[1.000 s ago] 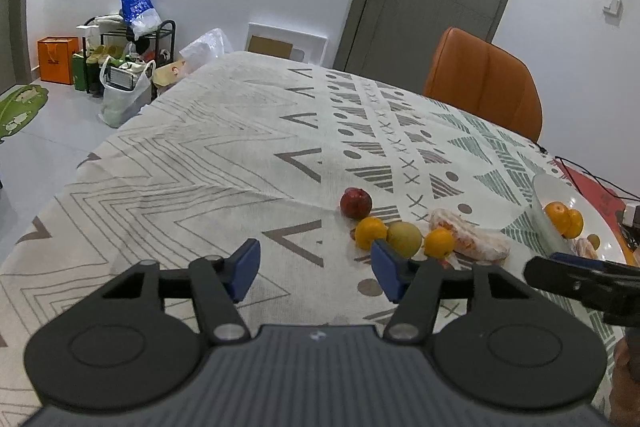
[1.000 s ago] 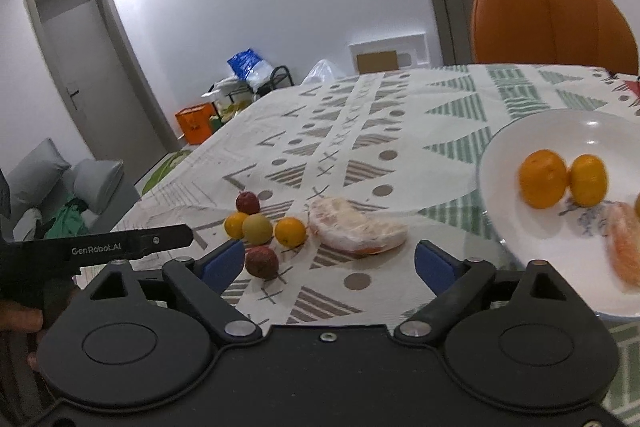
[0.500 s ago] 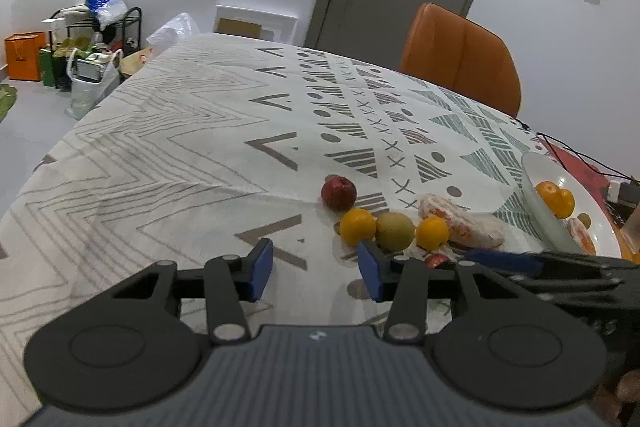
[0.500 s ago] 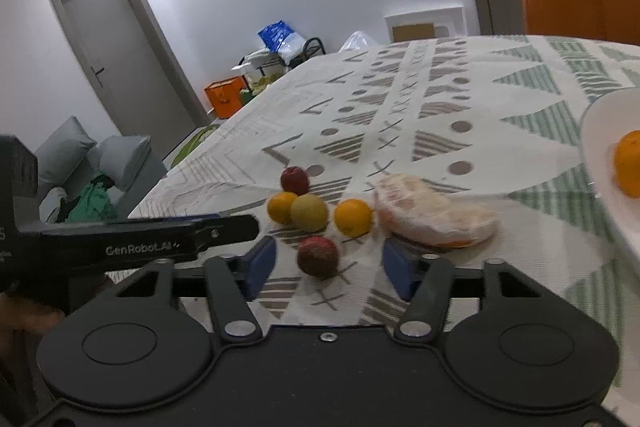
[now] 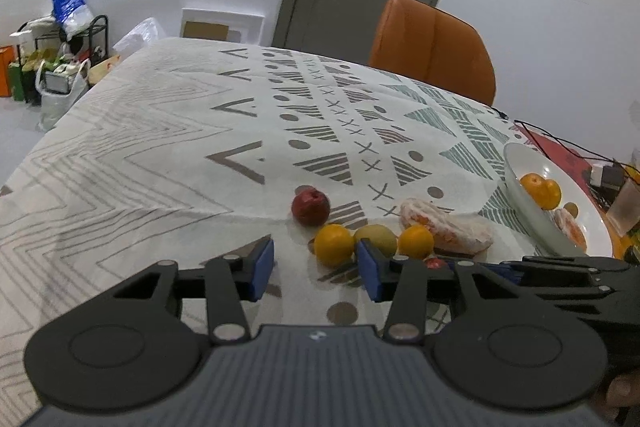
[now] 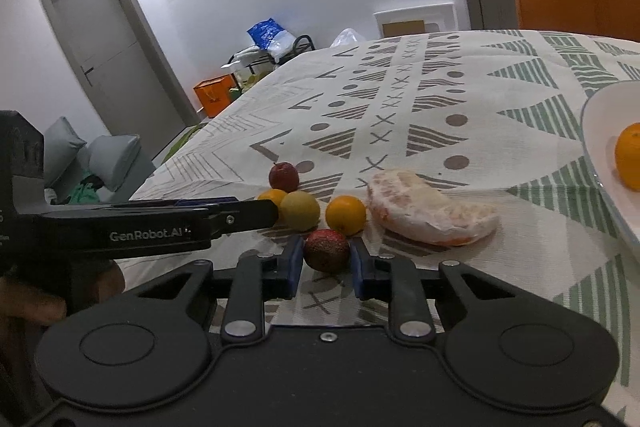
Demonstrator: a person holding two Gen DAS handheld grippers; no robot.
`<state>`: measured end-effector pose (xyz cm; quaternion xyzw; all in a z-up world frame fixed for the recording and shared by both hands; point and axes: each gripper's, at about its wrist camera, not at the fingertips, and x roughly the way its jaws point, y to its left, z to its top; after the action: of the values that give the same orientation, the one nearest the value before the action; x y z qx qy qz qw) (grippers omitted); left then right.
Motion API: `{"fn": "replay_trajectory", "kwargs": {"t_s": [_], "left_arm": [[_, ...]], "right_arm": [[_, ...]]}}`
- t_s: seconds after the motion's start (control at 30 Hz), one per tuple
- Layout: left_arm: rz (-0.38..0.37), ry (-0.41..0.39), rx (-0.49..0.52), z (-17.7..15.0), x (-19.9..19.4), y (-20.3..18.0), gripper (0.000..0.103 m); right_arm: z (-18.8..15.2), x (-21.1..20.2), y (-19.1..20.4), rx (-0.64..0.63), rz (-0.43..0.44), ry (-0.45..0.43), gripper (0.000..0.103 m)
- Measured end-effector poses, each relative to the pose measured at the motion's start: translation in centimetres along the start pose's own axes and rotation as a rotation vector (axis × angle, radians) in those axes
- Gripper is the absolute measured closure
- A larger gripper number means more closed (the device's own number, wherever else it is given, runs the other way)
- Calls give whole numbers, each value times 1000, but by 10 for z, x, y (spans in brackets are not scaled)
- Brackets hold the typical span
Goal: Organize fruits
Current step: 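Grasp a red plum with the right tool while the left tool grasps a mandarin, then carry the plum and mandarin onto the white plate and open both tools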
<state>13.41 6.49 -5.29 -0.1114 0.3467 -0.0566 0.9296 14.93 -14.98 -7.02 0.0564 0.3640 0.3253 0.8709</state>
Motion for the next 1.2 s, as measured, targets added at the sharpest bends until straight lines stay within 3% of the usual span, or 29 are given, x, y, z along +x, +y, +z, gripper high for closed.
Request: {"fn": "replay_trajectory", "kwargs": {"t_s": [0.17,0.33,0.83,1.2], "left_arm": [[1,-5,16,1,6,-5,62],[7,-2,16,1,9,-6,83],[53,-13,20,2,-11,-22,83],[47,-45,53,3,-27,-43,83]], "right_arm": [[0,-4,-3,9,-18,-5,80],[0,-10,-7,15,-36,-14,80],[-3,-37,-13,27,-39,-84,80],[-5,-63,-19,35,-53,-140,80]]}}
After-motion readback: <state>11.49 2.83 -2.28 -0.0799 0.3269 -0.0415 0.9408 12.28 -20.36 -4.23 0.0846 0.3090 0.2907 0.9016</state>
